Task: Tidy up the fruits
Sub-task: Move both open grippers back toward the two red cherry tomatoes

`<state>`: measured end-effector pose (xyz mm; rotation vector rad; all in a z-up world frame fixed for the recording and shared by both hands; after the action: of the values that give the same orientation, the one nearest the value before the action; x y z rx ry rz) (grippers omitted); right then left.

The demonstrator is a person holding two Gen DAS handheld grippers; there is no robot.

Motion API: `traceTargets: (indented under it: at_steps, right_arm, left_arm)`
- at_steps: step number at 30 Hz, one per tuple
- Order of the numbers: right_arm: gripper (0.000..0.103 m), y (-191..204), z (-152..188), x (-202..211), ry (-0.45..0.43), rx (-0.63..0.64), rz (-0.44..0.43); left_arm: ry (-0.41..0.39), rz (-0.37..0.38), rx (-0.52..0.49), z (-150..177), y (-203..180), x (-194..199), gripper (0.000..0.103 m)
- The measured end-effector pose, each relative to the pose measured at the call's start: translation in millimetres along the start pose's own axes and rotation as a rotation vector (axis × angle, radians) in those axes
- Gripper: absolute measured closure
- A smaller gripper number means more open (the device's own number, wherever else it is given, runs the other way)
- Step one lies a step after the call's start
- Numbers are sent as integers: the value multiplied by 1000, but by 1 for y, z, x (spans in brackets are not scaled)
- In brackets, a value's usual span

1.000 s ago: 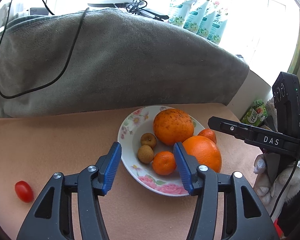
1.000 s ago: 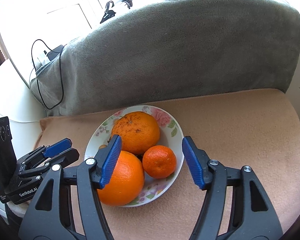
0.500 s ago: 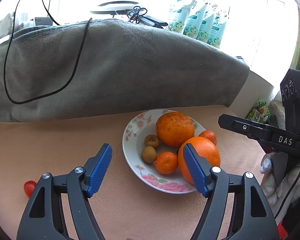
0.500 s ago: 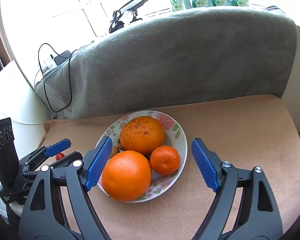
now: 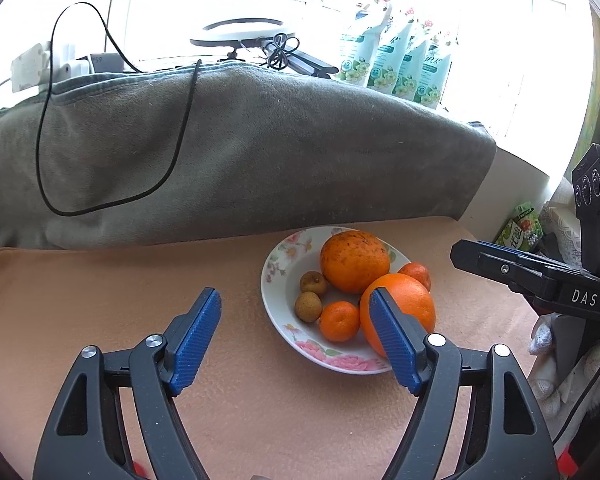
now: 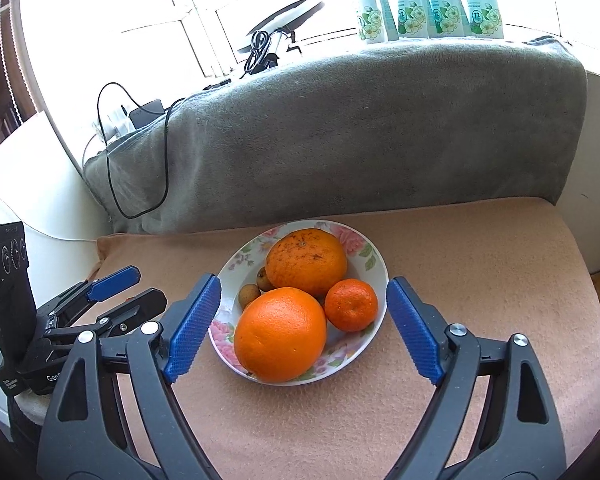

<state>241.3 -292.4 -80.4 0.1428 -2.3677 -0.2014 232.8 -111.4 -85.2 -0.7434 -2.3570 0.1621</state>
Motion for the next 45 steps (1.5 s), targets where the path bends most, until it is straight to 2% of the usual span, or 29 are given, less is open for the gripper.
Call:
traceTargets:
  at_steps: [14,28,45]
  right_arm:
    - [15,5,16,34,-40,2,-13]
    - [15,19,52,62,-64,68,0]
    - [15,65,70,68,-45,128,-71]
  left_arm:
    - [-18,-18,17,11,4,26,26]
    - [-32,-71,28,45,13,66,26]
    - [-50,-180,147,98,65,132,26]
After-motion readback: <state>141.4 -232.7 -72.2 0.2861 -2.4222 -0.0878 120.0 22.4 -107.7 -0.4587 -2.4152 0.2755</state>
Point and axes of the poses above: each gripper's, at about its wrist camera, not at the fingertips, and x roughly against the way its jaws point, y to its left, z to its underside, the point moved 7 cm from there along -x, roughly the way its jaws point, and after that the axes turned 13 degrees about z, right-handed, at the moved point
